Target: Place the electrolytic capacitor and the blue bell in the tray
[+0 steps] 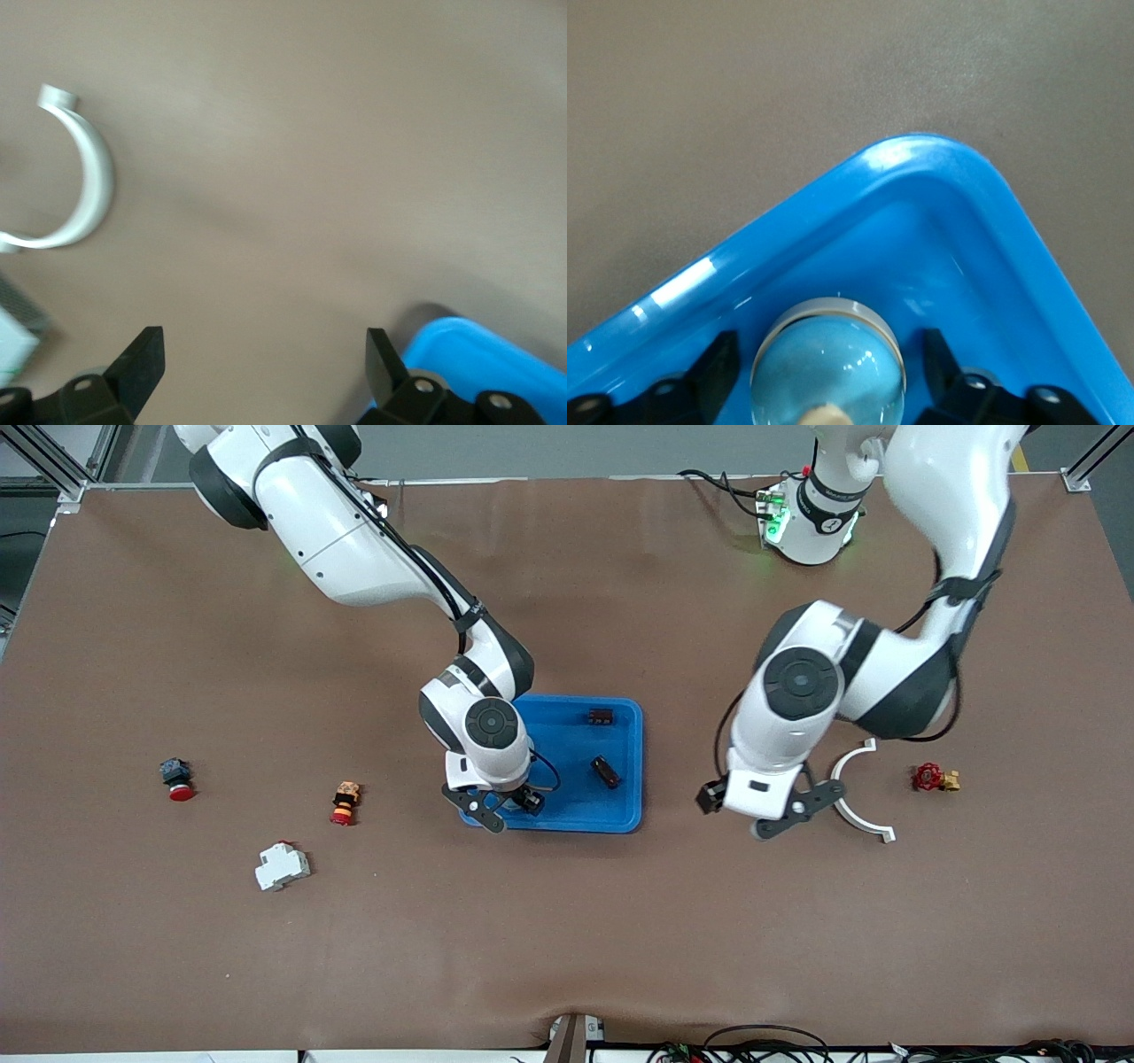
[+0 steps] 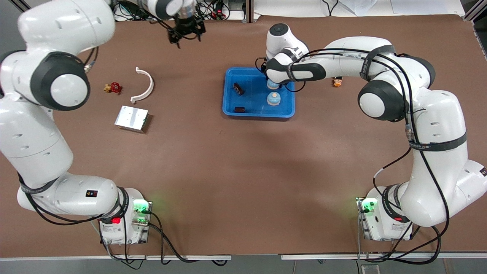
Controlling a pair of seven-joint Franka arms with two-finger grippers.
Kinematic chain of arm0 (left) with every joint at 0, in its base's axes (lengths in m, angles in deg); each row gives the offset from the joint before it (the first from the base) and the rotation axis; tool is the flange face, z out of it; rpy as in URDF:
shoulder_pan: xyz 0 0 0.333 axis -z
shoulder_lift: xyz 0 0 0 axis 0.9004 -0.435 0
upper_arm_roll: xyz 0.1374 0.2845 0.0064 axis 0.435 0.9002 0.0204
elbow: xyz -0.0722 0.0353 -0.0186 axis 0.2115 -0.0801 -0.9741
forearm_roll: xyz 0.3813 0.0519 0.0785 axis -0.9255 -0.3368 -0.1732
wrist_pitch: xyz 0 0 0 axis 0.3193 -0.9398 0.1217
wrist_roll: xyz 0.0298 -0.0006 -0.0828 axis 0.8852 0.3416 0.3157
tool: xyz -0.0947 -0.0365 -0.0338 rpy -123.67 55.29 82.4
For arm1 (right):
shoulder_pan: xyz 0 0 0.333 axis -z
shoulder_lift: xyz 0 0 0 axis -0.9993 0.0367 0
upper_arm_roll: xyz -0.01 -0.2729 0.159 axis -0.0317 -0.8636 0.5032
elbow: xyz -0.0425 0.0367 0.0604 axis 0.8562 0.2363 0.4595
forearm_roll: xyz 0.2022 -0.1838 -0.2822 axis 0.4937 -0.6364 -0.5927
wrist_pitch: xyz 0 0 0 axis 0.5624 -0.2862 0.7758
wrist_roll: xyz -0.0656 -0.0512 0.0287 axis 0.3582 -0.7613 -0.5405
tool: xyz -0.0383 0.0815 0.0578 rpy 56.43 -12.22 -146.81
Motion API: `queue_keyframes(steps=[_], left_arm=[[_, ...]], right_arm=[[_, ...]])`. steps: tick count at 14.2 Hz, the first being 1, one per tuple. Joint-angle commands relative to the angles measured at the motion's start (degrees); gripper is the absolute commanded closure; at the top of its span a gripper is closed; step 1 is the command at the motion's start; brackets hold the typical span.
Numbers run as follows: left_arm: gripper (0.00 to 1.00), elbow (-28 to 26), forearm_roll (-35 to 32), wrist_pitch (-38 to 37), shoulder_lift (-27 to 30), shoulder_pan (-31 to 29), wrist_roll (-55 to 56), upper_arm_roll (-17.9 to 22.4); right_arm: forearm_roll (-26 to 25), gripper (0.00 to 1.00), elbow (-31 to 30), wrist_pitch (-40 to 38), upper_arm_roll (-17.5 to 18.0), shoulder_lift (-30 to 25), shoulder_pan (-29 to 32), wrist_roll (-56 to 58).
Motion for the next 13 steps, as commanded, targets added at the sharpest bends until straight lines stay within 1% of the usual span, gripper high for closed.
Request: queue_keyframes(steps=[1,3,5,6,8,10,12,13], left_arm=[[0.00,-1.53,1.27,-4.97,5.13,-4.25,-11.04,-0.29],[0.00,-1.53,3.28,-6.21,7.59,-8.56,-18.70,-0.65],[0.00,-1.70,5.31,-6.82,10.14,-11.47,-24.95,-0.56],[0.00,-1.62,5.40,-7.35,10.85,-12.70,-27.15,-0.56],[0.00,-1.70,5.31,-7.70,11.99,-14.98,-32.76,-0.47],[0.00,-1.62,5.31,-7.71,12.70,-16.83,-37.70,-0.47],[0.00,-1.62,5.49,-7.79,14.19,-18.24,-41.56,-0.56],[0.00,-1.70,5.66,-7.79,15.07,-18.51,-43.41,-0.47]], right_arm=[[-0.97,0.00,2.74,-1.39,-0.36,0.65,-0.06,-0.90],[-0.88,0.00,3.36,-5.51,0.17,-0.66,-0.58,-0.72],[-0.09,0.00,7.56,-12.78,1.04,-1.11,-0.49,-0.37],[0.44,0.00,10.63,-17.35,2.96,-1.11,0.20,0.15],[2.19,0.00,17.39,-26.41,6.57,-1.20,3.44,2.78],[2.20,0.00,18.74,-30.22,8.69,-2.24,7.22,8.30],[2.20,0.00,18.39,-32.06,8.78,-6.01,10.74,18.64],[2.02,0.00,18.22,-34.34,8.61,-7.60,12.24,25.40]])
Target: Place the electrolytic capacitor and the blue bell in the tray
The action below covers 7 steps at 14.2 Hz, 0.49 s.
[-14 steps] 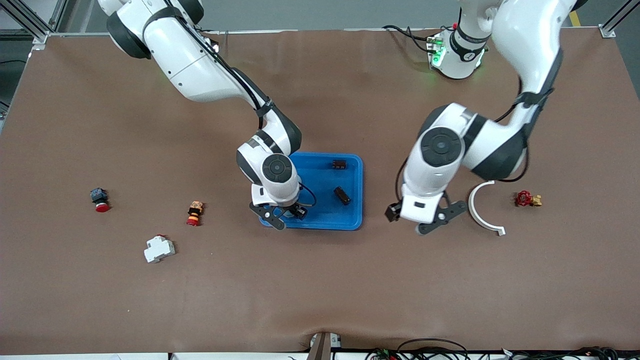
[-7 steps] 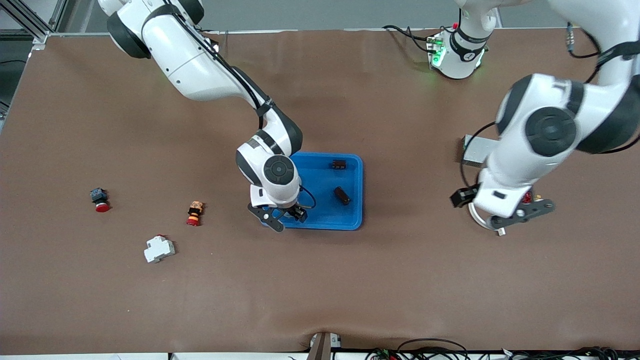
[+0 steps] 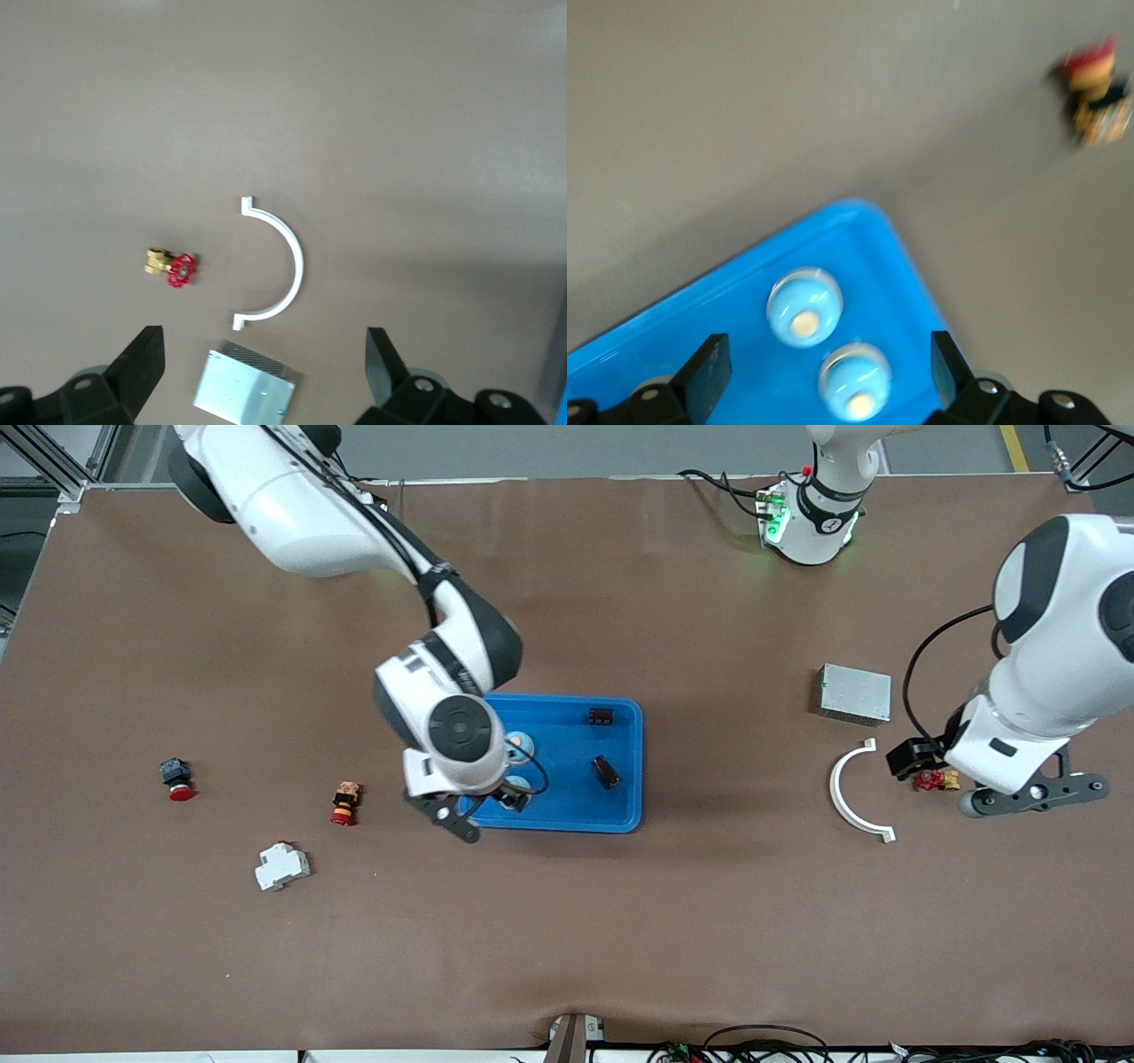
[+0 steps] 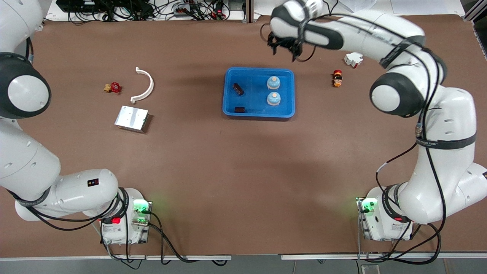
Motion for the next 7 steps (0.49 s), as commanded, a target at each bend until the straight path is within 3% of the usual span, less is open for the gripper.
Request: queue_keyframes(steps=[1,7], left_arm=[[0.00,-1.59,1.33,-0.51,3.68,-1.45,-4.77,-0.34],[0.00,-1.50,2.38,-3.49,7.81,-2.85,-10.57,-0.26]], right_arm=[[0.51,0.00,-1.03,-5.84,1.31,-4.44,5.79,16.16],[0.50,0.00,-2.70,-11.92,1.14,-13.05,19.59,43.96]])
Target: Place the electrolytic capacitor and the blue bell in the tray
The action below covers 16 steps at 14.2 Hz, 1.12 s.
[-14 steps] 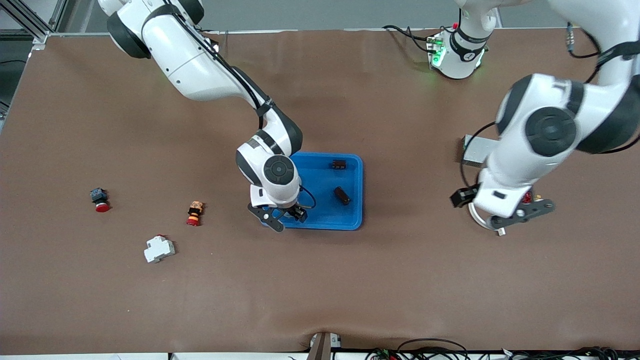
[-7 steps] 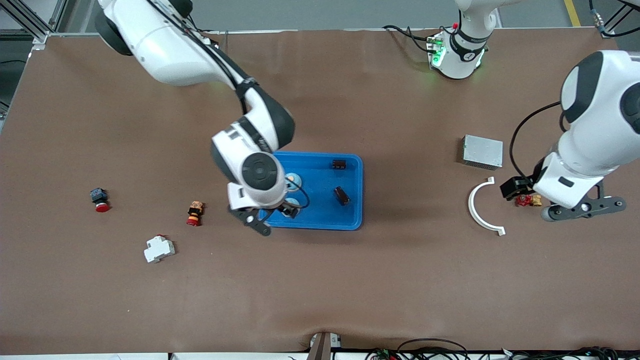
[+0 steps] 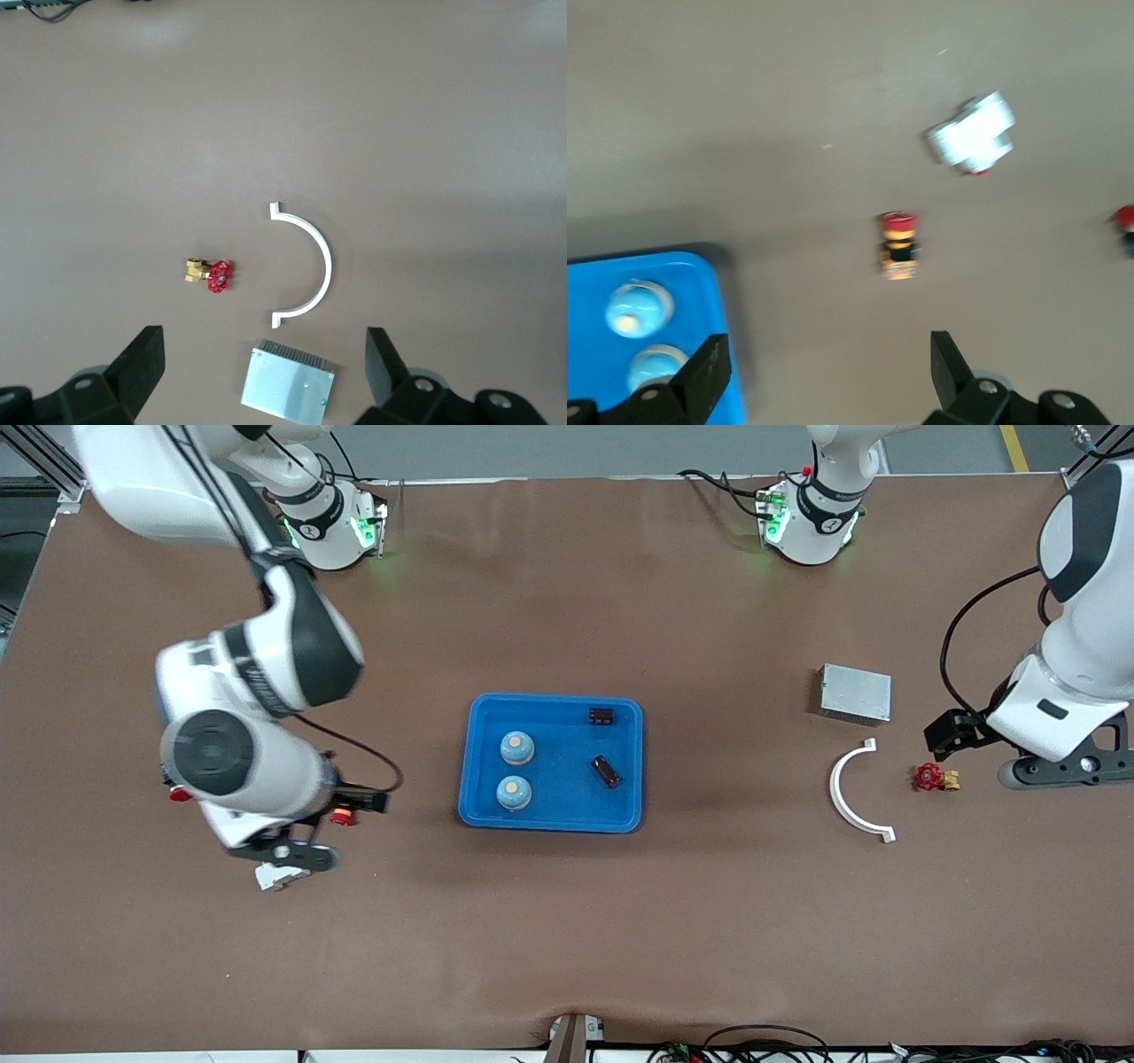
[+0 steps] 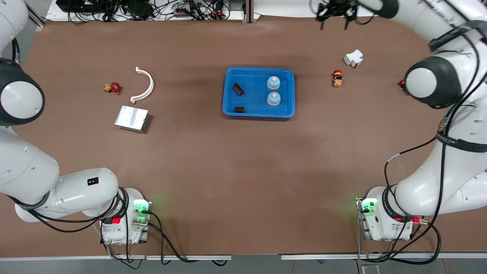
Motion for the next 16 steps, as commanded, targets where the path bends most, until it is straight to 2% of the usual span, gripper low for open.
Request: queue_keyframes(steps=[1,3,6,7,10,13,16], left_arm=[[0.00,-1.48,3.43,-1.89,3.85,-2.24,-4.27,-0.25],[0.00,-1.48,6.33,-2.16,5.43,-4.17,-6.29,-0.16],[0.00,-1.48,6.96,-2.34,6.31,-5.50,-7.88,-0.07],[0.00,-1.39,6.96,-3.12,6.40,-5.50,-7.88,-0.16],[0.00,-1.39,6.96,-4.09,7.36,-5.41,-7.88,-0.25],[0.00,-1.04,6.96,-5.41,7.72,-5.41,-7.71,-0.69],[0.00,0.89,6.96,-8.75,7.72,-5.23,-7.36,-0.77]], right_arm=[[0.55,0.00,-2.81,-1.48,1.13,-4.69,7.06,10.64],[0.64,0.00,-2.90,-3.32,1.22,-6.54,10.94,19.25],[1.34,0.00,-4.99,-4.38,1.39,-9.96,16.21,23.24],[1.78,0.00,-7.62,-4.03,1.65,-12.06,18.06,23.25],[7.92,0.00,-17.37,0.61,1.39,-20.67,21.58,22.81],[8.99,0.00,-23.10,4.05,1.39,-25.87,21.86,22.46],[9.34,0.00,-25.05,4.32,1.48,-28.34,21.85,22.37]])
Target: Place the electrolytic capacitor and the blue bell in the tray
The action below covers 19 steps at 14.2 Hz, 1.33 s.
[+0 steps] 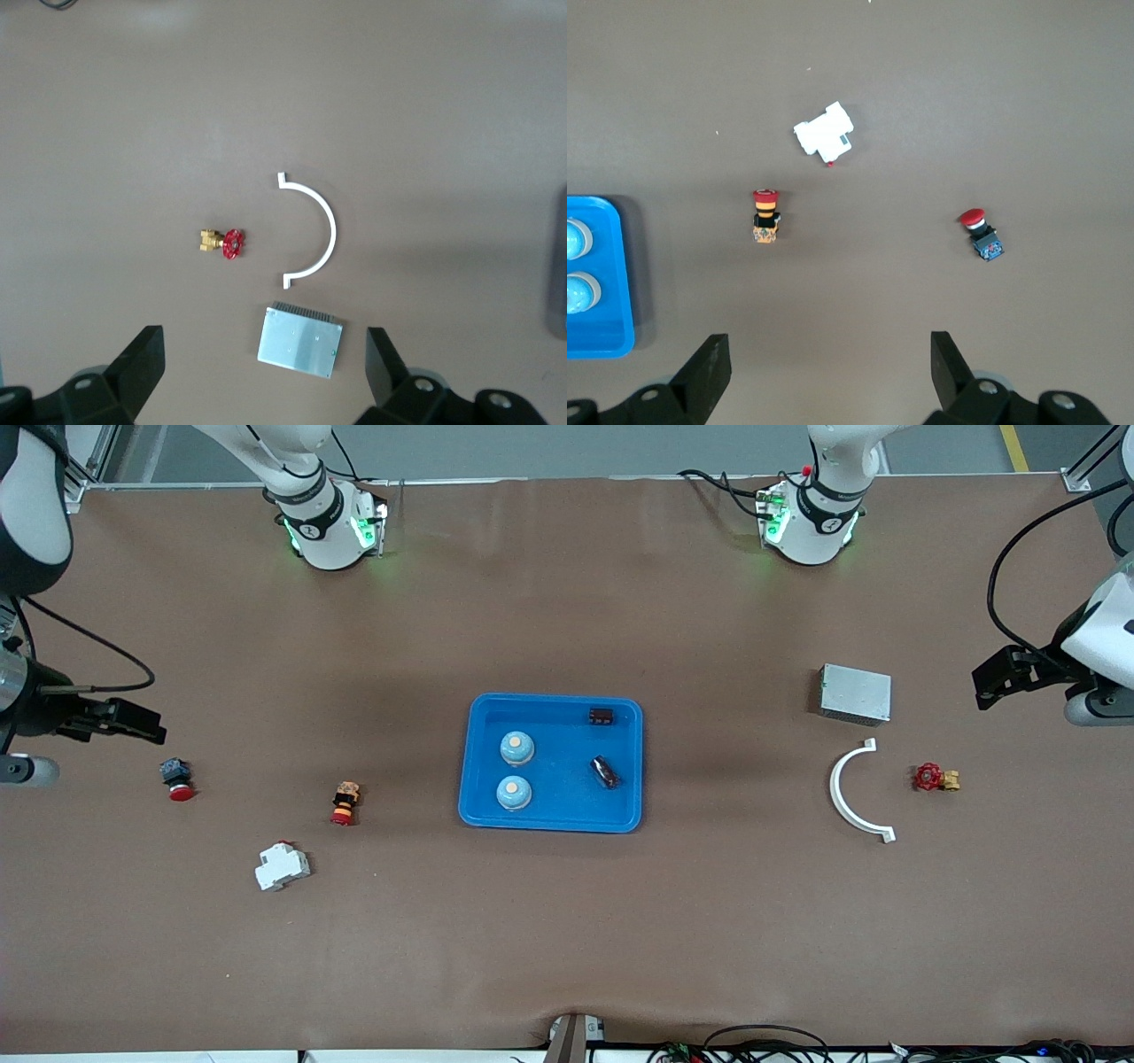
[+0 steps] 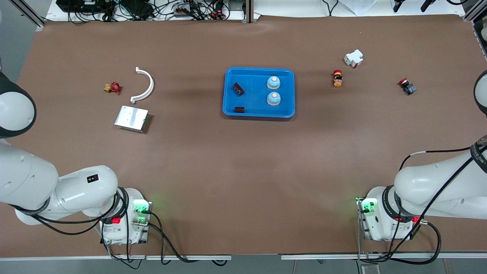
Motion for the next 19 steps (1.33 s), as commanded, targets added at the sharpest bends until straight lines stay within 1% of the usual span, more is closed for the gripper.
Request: queue_keyframes(steps=[1,5,6,7,8,10,12,13,14,15,17,18,19], left_arm=[[0.00,1.03,1.06,-3.01,1.20,-0.42,-0.53,-0.28],[0.00,3.14,0.89,-7.30,1.37,-0.33,-0.80,-0.10],[0.00,3.31,1.15,-7.84,3.90,0.19,-1.15,0.51],[0.00,2.97,1.15,-7.85,4.62,2.28,-1.15,0.95],[0.00,2.62,1.67,-7.85,5.06,6.48,-1.06,5.22],[0.00,1.83,5.09,-7.85,5.59,15.10,-1.24,15.58],[0.00,-0.19,6.68,-7.76,7.17,22.13,-1.76,23.59],[0.00,-1.85,6.77,-7.58,8.48,24.78,-1.77,26.24],[0.00,-3.18,7.30,-7.15,9.45,25.76,-1.77,27.66],[0.00,-4.67,7.91,-6.36,10.76,25.60,-1.68,27.67],[0.00,-4.95,7.83,-6.52,11.39,25.68,-1.59,27.23],[0.00,-4.86,7.92,-6.61,11.13,25.42,-1.68,27.15],[0.00,-4.77,7.66,-6.79,11.13,25.77,-1.42,26.71]], right_arm=[[2.13,0.00,-4.10,1.45,0.75,-4.14,1.32,-0.29],[2.67,0.00,-6.04,1.71,0.74,-7.22,1.06,-0.29],[2.67,0.00,-5.95,1.71,0.83,-7.40,0.97,-0.29],[2.75,0.00,-5.95,1.80,0.92,-7.66,0.97,-0.29],[3.19,0.00,-5.95,1.80,0.92,-7.75,0.97,-0.29],[3.46,0.00,-6.04,1.71,0.83,-8.80,0.97,-0.29],[3.46,0.00,-6.04,1.10,0.83,-9.59,1.05,-0.20],[3.46,0.00,-6.30,0.84,0.66,-9.86,0.97,-0.20],[3.46,0.00,-6.74,0.75,0.40,-10.38,0.62,-0.20],[3.37,0.00,-6.91,0.75,-1.26,-10.65,-1.30,-0.20],[3.37,0.00,-6.92,0.84,-9.93,-10.56,-9.45,-0.20],[3.37,0.00,-6.92,0.92,-12.41,-10.65,-11.93,-0.29],[3.37,0.00,-6.92,0.84,-13.22,-10.65,-12.74,-0.29]])
